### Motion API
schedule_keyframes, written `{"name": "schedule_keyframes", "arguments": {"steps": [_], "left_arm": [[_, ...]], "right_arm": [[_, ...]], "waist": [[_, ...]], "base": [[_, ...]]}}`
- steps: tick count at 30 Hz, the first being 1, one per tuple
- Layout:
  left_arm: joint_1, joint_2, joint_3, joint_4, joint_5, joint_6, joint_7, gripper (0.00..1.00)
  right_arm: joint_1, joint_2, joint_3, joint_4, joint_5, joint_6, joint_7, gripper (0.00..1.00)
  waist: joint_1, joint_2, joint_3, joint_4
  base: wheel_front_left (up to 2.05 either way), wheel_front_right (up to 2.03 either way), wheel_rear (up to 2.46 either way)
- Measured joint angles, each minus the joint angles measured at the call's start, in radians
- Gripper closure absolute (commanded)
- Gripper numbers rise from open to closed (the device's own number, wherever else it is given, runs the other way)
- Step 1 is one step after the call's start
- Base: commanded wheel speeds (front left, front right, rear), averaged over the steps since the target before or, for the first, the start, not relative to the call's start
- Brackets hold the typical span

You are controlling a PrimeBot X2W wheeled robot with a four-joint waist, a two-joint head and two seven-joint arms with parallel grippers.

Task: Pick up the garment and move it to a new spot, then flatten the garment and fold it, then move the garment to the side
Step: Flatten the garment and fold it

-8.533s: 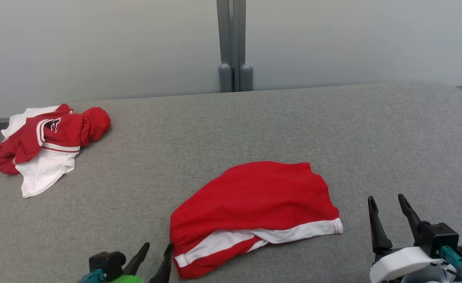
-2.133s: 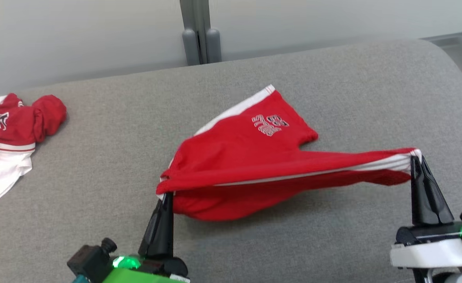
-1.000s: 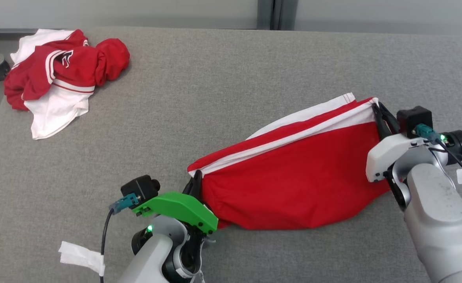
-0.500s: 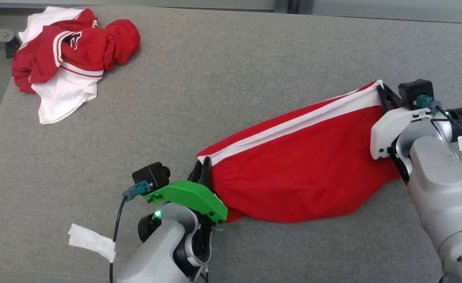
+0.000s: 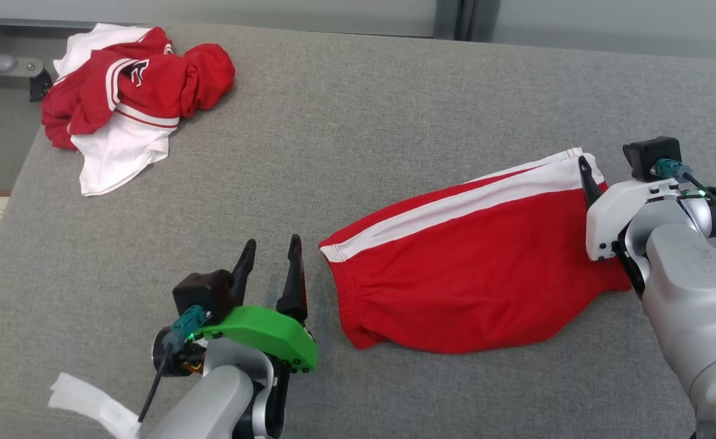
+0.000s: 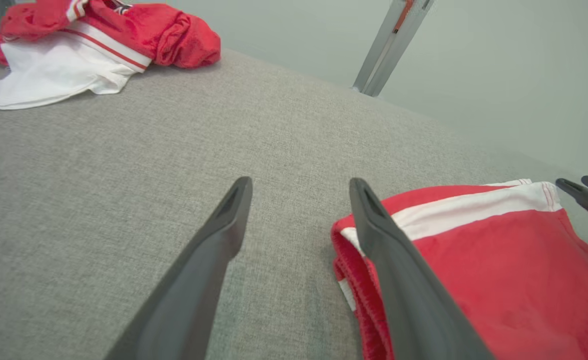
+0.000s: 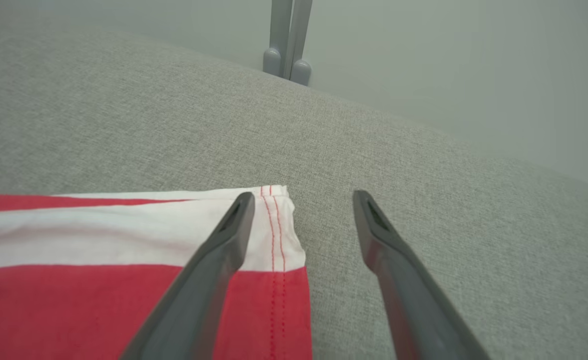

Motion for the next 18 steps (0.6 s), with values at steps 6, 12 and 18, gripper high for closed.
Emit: {"name": "schedule_keyframes", "arguments": {"steps": [6,12,18], "left_arm": [[0.090,0.046,0.059,-0.116,0.119,0.057,-0.003,0.00],[0.134,0.053,0.103,-0.157,0.168,0.076,-0.003,0.00],[0.154,0.053,0.135,-0.168,0.188,0.076,-0.003,0.00]], "right_arm": [[0.003,-0.016,0.041,0.040,0.067,0.000,0.108,0.00],[0.020,-0.020,0.099,0.052,0.167,0.000,0.266,0.00],[0.031,-0.035,0.160,0.040,0.279,0.000,0.418,0.00]], "waist": [[0.0000,0.0000,-0.028,0.010],[0.0000,0.0000,-0.039,0.027],[0.0000,0.0000,-0.042,0.043]], "base": [[0.00,0.00,0.00],[0.00,0.00,0.00],[0.00,0.00,0.00]]}}
